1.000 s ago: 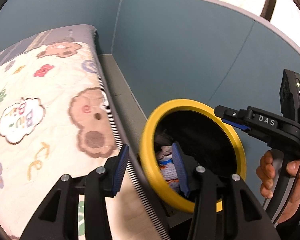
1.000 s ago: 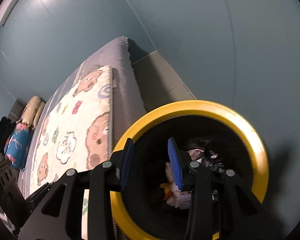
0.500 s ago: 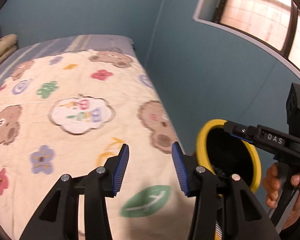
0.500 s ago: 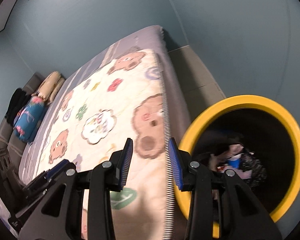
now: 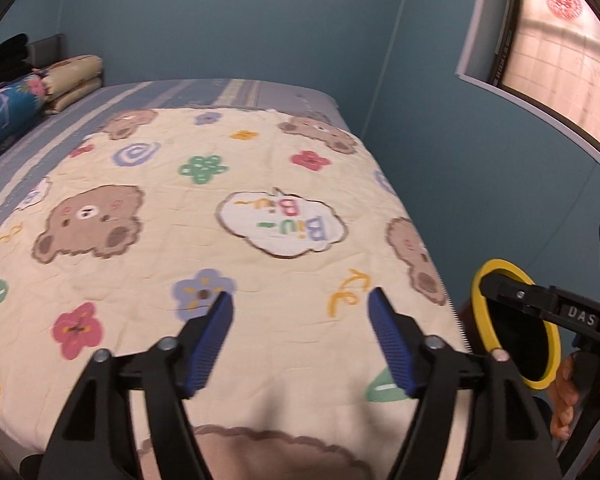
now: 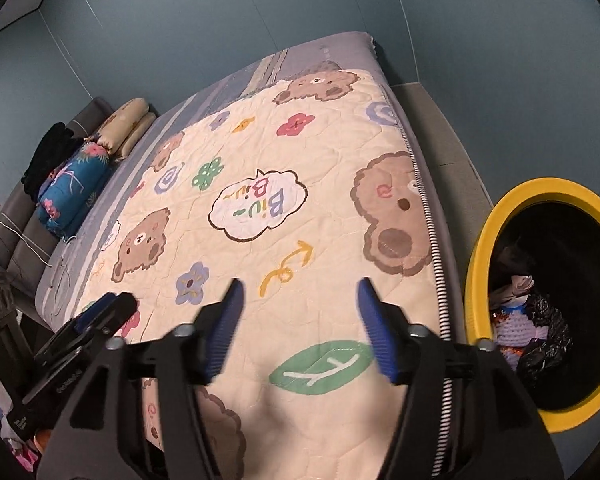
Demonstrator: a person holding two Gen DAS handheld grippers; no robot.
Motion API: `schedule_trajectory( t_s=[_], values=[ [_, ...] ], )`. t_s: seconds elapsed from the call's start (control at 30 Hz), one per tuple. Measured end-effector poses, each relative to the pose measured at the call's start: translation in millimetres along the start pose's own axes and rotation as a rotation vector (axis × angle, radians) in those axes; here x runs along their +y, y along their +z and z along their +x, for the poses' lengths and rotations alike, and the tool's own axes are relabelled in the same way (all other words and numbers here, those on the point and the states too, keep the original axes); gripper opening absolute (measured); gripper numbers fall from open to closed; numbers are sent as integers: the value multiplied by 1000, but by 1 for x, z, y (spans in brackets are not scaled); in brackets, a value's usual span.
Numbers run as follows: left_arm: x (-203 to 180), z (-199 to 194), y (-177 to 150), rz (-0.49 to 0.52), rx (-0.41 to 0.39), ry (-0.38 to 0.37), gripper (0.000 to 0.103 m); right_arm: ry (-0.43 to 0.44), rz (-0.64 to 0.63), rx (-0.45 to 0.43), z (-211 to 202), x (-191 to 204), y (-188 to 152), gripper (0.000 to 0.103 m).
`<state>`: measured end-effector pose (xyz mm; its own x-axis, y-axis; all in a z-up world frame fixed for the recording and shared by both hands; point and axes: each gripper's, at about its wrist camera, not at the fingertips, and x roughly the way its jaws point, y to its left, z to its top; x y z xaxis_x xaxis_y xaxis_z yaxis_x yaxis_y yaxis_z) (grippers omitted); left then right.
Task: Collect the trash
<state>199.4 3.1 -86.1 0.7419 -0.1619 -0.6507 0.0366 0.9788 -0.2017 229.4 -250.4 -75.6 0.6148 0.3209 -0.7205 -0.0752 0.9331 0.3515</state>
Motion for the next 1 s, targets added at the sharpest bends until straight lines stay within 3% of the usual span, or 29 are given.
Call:
schedule_trajectory(
  t_s=[0.23,0.37,0.5,0.87,1.0],
  values=[
    [30,-16,-15,-32,-53,44,95,-26,-14,-66,-7,21,-15,94],
    [41,-34,-20,-78,-114,9,95,-45,-58,-142,-17,35,-25,95],
    [39,-53,-21,-47,-174,24,95,-32,-93,-226,-31,48,-36,95],
    [16,-129,-35,-3,-415,39,95,-212,-218,-549,-98,75,-62,95],
    [7,-142,-40,39,-454,66,95,-227,-223,-589,-108,75,-71,95]
  ],
)
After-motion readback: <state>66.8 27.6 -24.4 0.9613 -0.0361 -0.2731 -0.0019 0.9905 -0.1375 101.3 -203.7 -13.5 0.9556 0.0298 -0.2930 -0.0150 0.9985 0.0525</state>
